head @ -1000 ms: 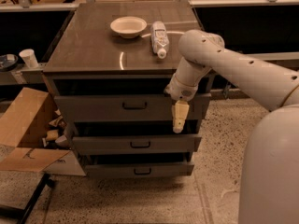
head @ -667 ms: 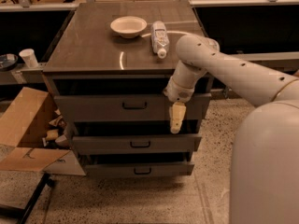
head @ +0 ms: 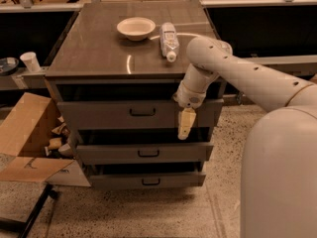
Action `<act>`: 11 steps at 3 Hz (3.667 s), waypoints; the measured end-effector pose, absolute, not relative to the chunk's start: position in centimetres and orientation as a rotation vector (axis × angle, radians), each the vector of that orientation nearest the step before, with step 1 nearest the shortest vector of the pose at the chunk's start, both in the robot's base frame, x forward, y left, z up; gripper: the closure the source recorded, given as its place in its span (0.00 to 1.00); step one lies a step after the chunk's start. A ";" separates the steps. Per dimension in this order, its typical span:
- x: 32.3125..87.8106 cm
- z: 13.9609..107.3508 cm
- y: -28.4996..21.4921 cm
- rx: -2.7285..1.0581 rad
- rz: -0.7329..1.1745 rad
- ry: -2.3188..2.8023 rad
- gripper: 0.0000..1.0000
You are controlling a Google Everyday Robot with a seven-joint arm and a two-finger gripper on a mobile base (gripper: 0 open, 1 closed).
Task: Open top drawer
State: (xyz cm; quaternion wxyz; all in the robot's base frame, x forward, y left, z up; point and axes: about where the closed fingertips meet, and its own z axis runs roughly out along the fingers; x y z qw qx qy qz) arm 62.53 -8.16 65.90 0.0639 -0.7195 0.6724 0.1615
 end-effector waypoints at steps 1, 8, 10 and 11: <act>62.5 66.3 -8.2 -2.173 0.488 2.030 0.42; 59.2 67.1 -9.0 -2.232 0.578 1.919 0.27; 57.2 65.7 -8.5 -2.303 0.586 1.894 0.00; 52.9 65.0 -8.1 -2.401 0.610 1.880 0.02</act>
Offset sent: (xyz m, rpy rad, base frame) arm -0.0643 0.0221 0.0239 0.0418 0.0416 0.1200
